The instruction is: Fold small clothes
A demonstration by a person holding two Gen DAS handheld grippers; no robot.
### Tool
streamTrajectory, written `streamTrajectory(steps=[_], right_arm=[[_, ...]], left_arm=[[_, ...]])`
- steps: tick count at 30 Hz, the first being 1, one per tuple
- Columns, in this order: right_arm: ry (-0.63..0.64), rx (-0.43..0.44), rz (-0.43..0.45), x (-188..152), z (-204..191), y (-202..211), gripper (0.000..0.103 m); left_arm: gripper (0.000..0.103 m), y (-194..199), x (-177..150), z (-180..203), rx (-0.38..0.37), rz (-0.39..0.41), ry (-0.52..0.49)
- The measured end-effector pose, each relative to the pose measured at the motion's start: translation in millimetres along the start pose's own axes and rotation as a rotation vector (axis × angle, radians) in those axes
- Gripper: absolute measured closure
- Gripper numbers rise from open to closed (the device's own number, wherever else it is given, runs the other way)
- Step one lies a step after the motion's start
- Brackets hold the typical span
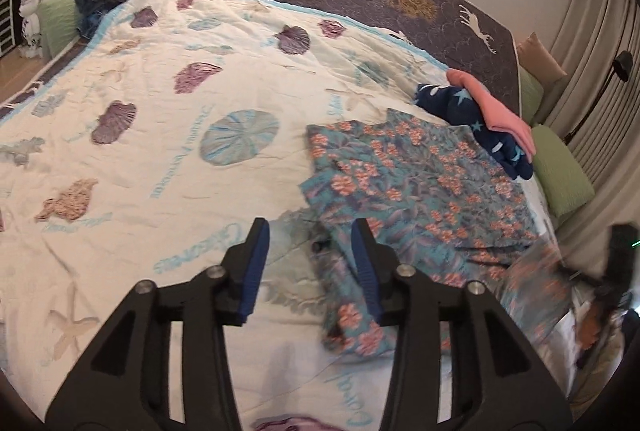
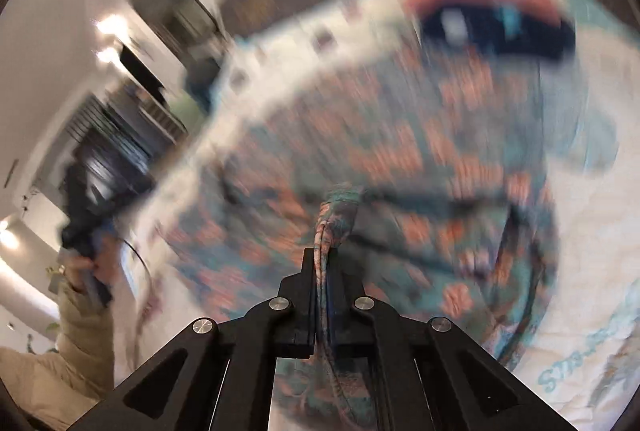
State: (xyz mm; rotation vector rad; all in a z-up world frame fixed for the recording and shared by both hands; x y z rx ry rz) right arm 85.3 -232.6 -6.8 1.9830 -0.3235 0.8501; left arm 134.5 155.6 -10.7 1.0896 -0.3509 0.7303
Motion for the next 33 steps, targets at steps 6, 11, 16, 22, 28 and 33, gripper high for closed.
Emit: streamTrajectory(steps=[6, 11, 16, 22, 28, 33], right_arm=[[-0.095, -0.161, 0.296, 19, 25, 94, 0.100], [-0.244, -0.267, 0.207, 2, 83, 82, 0.099], [-0.281, -0.267, 0.112, -20, 100, 41, 0.098], [-0.264, -0.248, 0.098, -16, 98, 29, 0.097], [-0.241, -0.241, 0.088, -15, 91, 30, 0.097], [-0.240, -0.253, 0.099, -14, 93, 33, 0.097]], left_arm=[[0.055, 0, -5, -13, 0.011, -0.008, 0.008], [0.052, -20, -9, 2, 0.002, -0.041, -0.064], [0.052, -50, -5, 34, 0.008, -0.097, -0.165], [0.051, -98, 16, 83, -0.042, -0.131, -0.260], [0.072, -157, 23, 102, 0.011, -0.186, -0.340], [0.099, -164, 29, 96, -0.028, -0.213, -0.262]])
Point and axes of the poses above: each gripper's, at about its wrist camera, not at the fingertips, and y roughly against the way its jaws point, z to its right, x to its top, the point moved 3 cm from there along -y, roughly the way its jaws point, and after that the axes turned 14 degrees about y, right-handed, at the moved point
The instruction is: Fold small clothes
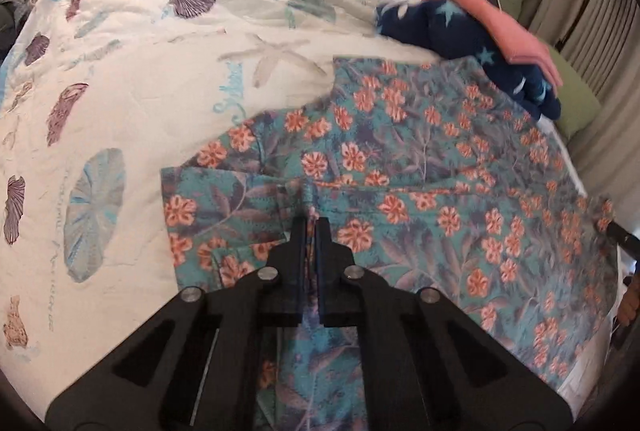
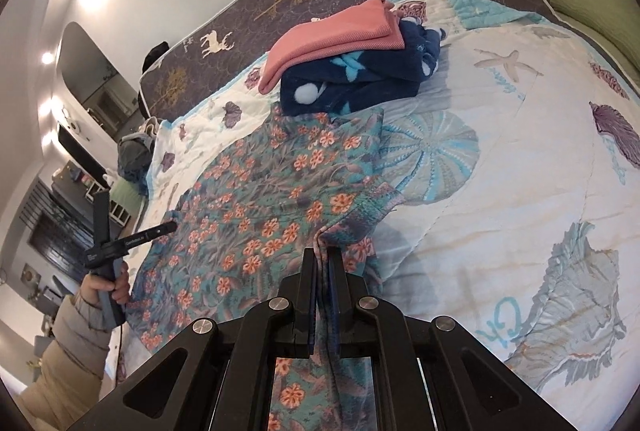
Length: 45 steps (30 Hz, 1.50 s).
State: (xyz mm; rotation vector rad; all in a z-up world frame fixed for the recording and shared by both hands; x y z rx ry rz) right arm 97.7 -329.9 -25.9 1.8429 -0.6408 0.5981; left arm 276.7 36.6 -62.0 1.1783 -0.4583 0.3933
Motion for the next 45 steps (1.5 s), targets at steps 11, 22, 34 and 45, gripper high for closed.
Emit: streamTrajectory(steps=[11, 22, 34, 45], right_arm=[[0.002, -0.045, 0.210, 41, -2, 45, 0.100], [0.042, -0.077, 0.222, 127, 7, -27, 0.099], [-0.069, -0.176, -0.031, 109, 59, -139, 0.083], [-0.006, -0.037, -0.058, 15, 15, -8, 0.068]], left_arm=[[0.099, 122, 19, 21, -0.113, 0.307, -0.044], [0.099, 76, 74, -16, 0.056, 0.390, 0.082], [0.064, -11, 64, -65, 0.111, 0.154, 0.204], [0.036, 110, -50, -71, -0.071, 0.144, 0.231]])
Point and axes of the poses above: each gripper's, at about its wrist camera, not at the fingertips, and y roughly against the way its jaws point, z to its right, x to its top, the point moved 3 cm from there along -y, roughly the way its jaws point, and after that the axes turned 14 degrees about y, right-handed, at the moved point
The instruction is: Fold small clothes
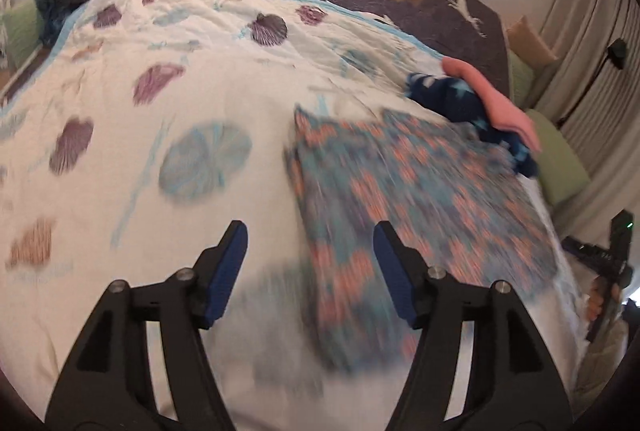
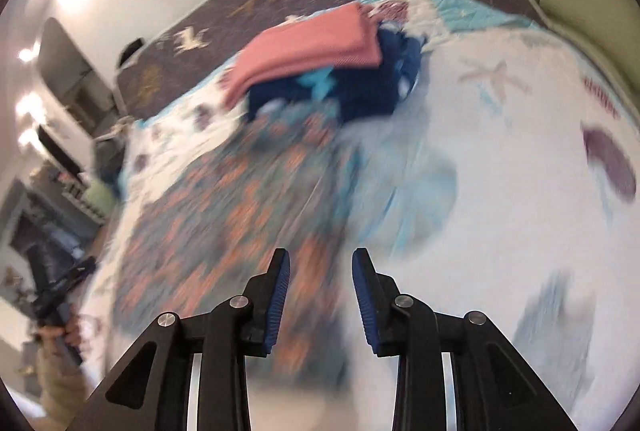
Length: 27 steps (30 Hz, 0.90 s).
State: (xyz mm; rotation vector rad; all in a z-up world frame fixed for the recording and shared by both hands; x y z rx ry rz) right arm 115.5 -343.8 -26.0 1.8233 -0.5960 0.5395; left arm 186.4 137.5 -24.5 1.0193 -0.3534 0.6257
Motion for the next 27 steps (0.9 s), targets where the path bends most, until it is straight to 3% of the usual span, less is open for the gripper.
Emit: streamTrajectory(steps=[4, 8, 11, 15, 18, 21, 23, 24, 25, 27], right_arm=[[-0.031, 0.112, -0.029, -43, -28, 9, 0.062], [-0.135, 0.160, -0.036, -65, -30, -5, 0.062], [-0.238, 0.215, -0.012, -66, -15, -17, 0.062], [-0.306, 0.271, 0.047, -57, -5, -25, 0.056], [-0.300, 0.269, 0.063, -50, -4, -31, 0.054], [-0.292, 0.260, 0.067, -42, -5, -39, 0.053], [-0.284, 0.254, 0.076, -40, -5, -43, 0.053], [-0.273, 0.248, 0.078, -38, -6, -45, 0.053], [-0.262, 0.241, 0.079, -37, -8, -46, 0.053], [-0.237, 0.224, 0.081, -36, -11, -47, 0.053]], left_arm=[[0.027, 19, -41, -15, -0.111, -0.029, 0.178], [0.027, 3, -66, -23, -0.188, -0.154, 0.321], [0.027, -11, -70, -20, -0.176, -0.197, 0.339], [0.027, -26, -61, -20, -0.190, -0.183, 0.371], [0.027, -33, -53, -26, -0.246, -0.184, 0.451], [0.028, -37, -51, -22, -0.274, -0.183, 0.442], [0.048, -41, -52, -14, -0.249, -0.183, 0.386], [0.070, -44, -53, -12, -0.226, -0.190, 0.364], [0.082, -46, -53, -12, -0.207, -0.206, 0.359], [0.083, -40, -53, -19, -0.220, -0.205, 0.390]])
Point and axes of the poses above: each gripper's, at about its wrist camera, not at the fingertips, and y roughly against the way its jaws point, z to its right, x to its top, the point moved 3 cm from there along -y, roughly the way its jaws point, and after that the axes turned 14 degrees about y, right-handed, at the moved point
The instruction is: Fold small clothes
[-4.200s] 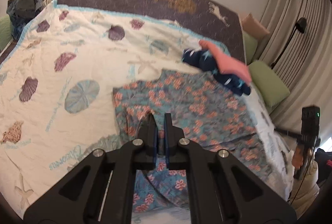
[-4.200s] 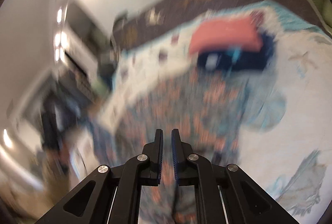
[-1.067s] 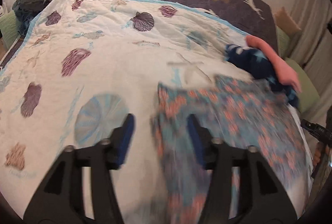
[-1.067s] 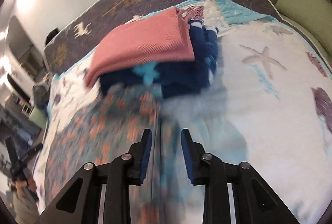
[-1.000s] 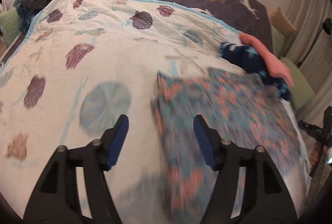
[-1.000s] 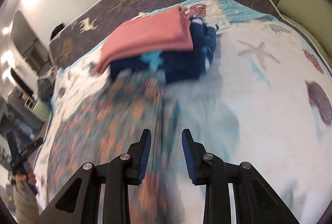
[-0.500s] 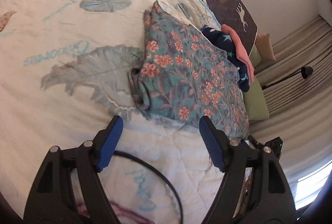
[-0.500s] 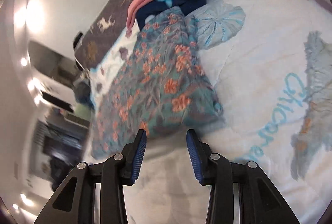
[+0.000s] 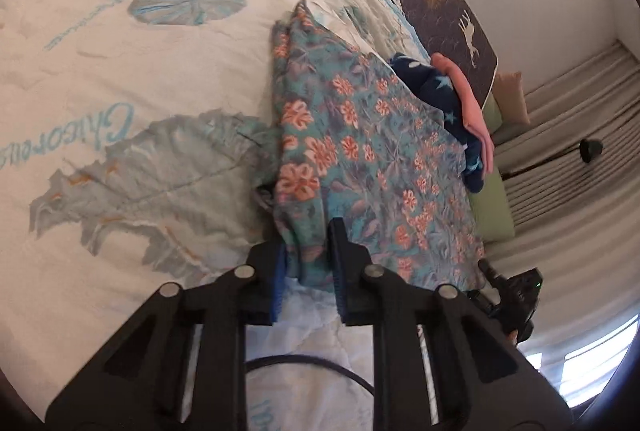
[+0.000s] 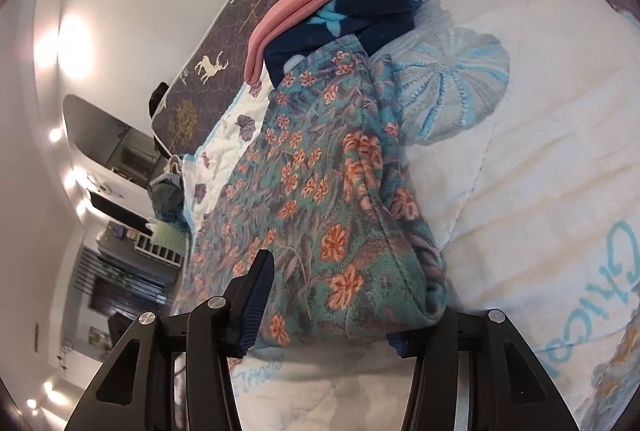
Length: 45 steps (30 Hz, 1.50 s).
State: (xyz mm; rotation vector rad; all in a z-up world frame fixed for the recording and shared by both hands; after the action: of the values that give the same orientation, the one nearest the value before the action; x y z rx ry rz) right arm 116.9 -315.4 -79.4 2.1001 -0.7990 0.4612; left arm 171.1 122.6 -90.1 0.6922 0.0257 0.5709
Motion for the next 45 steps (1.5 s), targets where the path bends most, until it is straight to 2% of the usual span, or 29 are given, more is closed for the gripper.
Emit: streamTrajectory(steps=[3, 6, 9, 11, 14, 18, 21, 23, 24, 26, 30, 32, 34, 38, 39, 41, 42, 43, 45], right_arm=[[0.026, 0.004, 0.005, -2, -2, 1, 0.053], [0.025, 0.014, 0.012, -1, -1, -2, 0.053], [0.040, 0.005, 0.015, -2, -4, -3, 0.053], [0.052, -0.005, 0.017, -5, -3, -1, 0.053], [0.063, -0.014, 0.019, -6, -4, -1, 0.053], [0.061, -0.010, 0.021, -6, -4, 0, 0.053], [0.067, -0.014, 0.022, -7, -4, 0, 0.053], [0.073, -0.018, 0.023, -7, -4, 1, 0.053], [0.074, -0.018, 0.024, -7, -4, 2, 0.053], [0.075, -0.017, 0.025, -8, -4, 2, 0.053], [0.072, -0.012, 0.028, -8, -5, 2, 0.053], [0.072, -0.010, 0.028, -7, -4, 3, 0.053], [0.071, -0.008, 0.030, -7, -4, 3, 0.053], [0.069, -0.005, 0.033, -6, -2, 3, 0.053], [0.070, -0.006, 0.032, -6, -2, 3, 0.053], [0.070, -0.007, 0.032, -6, -2, 3, 0.053], [0.071, -0.008, 0.032, -7, -2, 3, 0.053], [0.071, -0.009, 0.032, -7, -1, 4, 0.053], [0.071, -0.009, 0.033, -7, -1, 4, 0.053]], left_arm=[[0.083, 20, 0, -6, -0.021, 0.037, -0.001], [0.083, 34, -9, -5, 0.062, 0.084, -0.133], [0.083, 30, -16, -3, 0.123, 0.077, -0.226], [0.083, 24, -21, 5, 0.159, 0.104, -0.315], [0.083, 17, -25, 17, 0.173, 0.132, -0.422], [0.083, 8, -29, 35, 0.161, 0.122, -0.516], [0.083, 4, -29, 40, 0.147, 0.101, -0.526], [0.084, 1, -31, 41, 0.183, 0.104, -0.550], [0.096, 0, -32, 41, 0.199, 0.104, -0.560], [0.097, 0, -32, 40, 0.227, 0.106, -0.569], [0.098, 31, -25, 37, 0.232, 0.147, -0.594], [0.101, 45, -22, 31, 0.241, 0.162, -0.590], [0.101, 56, -19, 18, 0.261, 0.174, -0.554], [0.101, 61, -19, -4, 0.249, 0.147, -0.463], [0.100, 58, -22, -5, 0.244, 0.130, -0.460], [0.077, 48, -29, 1, 0.250, 0.113, -0.489], [0.053, 42, -32, 6, 0.269, 0.123, -0.519], [0.045, 37, -35, 10, 0.281, 0.140, -0.549], [0.047, 26, -38, 17, 0.285, 0.149, -0.609]])
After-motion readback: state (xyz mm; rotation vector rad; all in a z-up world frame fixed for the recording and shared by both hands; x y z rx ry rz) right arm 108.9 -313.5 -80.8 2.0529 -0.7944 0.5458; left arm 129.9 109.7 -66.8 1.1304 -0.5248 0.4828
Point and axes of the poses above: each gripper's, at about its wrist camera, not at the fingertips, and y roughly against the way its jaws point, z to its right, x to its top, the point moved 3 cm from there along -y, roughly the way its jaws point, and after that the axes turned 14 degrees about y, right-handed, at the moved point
